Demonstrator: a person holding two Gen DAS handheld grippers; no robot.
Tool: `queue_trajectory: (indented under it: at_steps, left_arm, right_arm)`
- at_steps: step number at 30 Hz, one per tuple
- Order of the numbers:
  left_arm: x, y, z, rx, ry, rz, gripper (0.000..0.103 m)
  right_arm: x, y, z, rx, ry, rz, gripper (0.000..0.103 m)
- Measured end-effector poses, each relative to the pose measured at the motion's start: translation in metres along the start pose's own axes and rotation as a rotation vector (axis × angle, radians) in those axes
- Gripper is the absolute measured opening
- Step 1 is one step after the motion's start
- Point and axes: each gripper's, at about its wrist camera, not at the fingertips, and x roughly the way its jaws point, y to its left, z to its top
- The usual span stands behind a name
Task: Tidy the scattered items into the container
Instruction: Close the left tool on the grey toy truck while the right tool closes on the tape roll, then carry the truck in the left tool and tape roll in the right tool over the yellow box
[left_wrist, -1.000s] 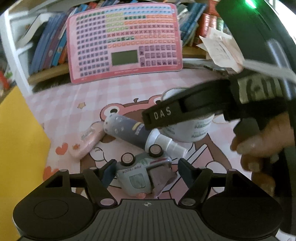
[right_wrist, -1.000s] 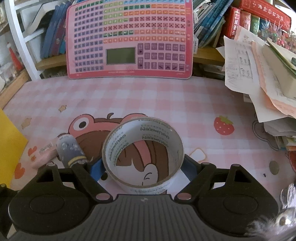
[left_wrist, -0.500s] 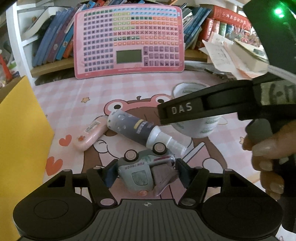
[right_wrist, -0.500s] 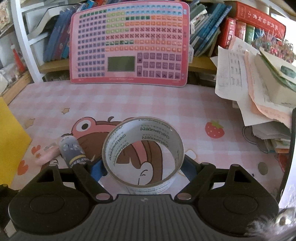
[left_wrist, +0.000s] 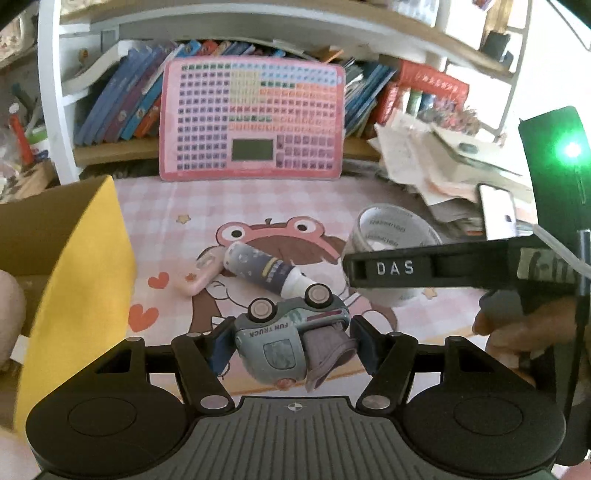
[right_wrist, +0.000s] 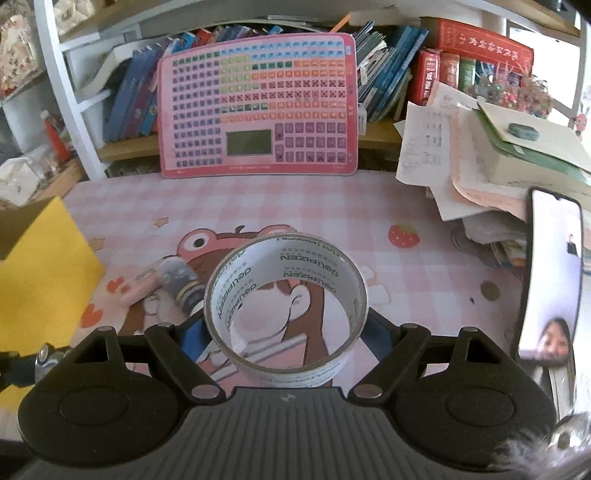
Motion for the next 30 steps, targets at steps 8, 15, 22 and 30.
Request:
queue_trajectory:
  at_steps: [8,15,22,30]
  left_arm:
    - [-0.035,0.002,-0.017,0.087,-0.030,-0.017,0.066]
    - [-0.072,0.019,-0.040,0.128,-0.052,-0.047,0.066]
    - [-0.114,0.045,-0.060,0.151,-0.055,-0.118,0.066]
    - [-0.153,0.081,-0.083,0.113,-0.052,-0.154,0.066]
  right_arm:
    - [-0.037,0.020,-0.016,-0.045,-0.013,-0.021,0.082]
    - [-0.066,0.038,-0.040,-0.029,0.000,-0.056,0.082]
    - [-0.093,0.063,-0.077,0.004,0.031,-0.070,0.082]
    - [-0.134,0.101,-0.111,0.003,0.033,-0.063,0.082]
